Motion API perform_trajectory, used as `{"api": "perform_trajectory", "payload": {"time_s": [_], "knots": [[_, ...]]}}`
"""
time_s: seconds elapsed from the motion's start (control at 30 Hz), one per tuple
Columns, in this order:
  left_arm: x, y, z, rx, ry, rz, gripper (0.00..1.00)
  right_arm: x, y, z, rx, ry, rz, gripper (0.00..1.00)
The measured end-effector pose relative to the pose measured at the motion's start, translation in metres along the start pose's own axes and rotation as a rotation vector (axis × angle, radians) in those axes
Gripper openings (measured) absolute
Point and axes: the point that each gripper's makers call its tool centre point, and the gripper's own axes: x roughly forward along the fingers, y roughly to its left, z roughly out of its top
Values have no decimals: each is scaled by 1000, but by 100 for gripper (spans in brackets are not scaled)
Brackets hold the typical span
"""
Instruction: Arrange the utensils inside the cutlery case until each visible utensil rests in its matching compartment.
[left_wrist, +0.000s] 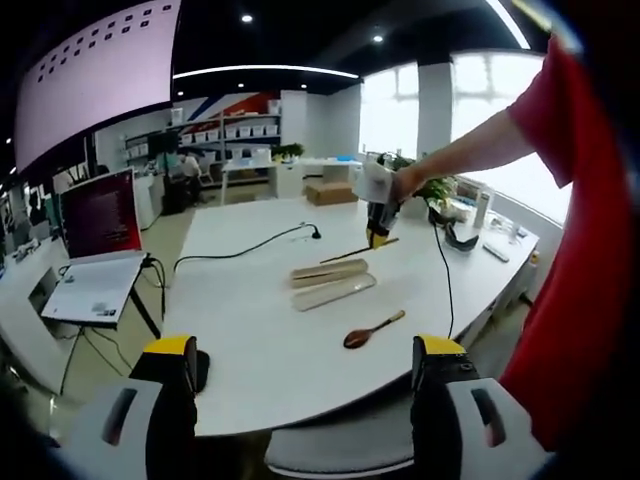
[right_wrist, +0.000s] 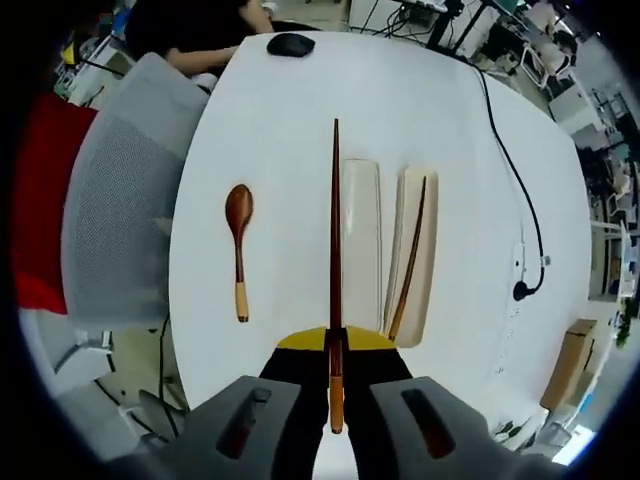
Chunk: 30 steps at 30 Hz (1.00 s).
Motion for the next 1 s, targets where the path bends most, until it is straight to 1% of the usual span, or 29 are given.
{"api": "perform_trajectory", "payload": {"time_s": [0.07,0.1,0.17,0.2,0.27,0.37,0.53,0.63,0.73,0.77,0.87,0.93,1.0], "knots": [[0,0,0,-7,0,-1,91,-1,0,-2,-2,5,4,0],[0,0,0,-10,-1,-1,91,-2,0,-3,2,5,18,0],[0,0,0,-14,-2,-2,91,-2,3,-3,38,-10,44,0],[0,-1,0,-15,-2,-4,91,-1,2,-3,53,-23,38,0],[1,-2,0,-17,0,-6,91,2,0,-6,75,-25,36,0],[-1,-4,0,-20,-3,-8,91,4,0,-10,77,-20,28,0],[0,-3,-4,-27,6,-8,92,0,-1,-9,76,-24,36,0],[1,-3,0,-34,-7,-14,94,-6,-9,-8,75,-33,26,0],[2,-7,9,-62,-51,-42,98,-13,-19,-5,81,-44,24,0],[3,-8,11,-65,-57,-47,99,-16,-23,-5,88,-47,28,0],[4,-10,13,-58,-60,-53,100,-27,-32,-3,123,-50,58,0],[5,-10,12,-48,-54,-48,100,-33,-42,-1,129,-59,44,0],[5,-10,12,-50,-54,-46,100,-36,-47,-1,145,-64,44,0]]}}
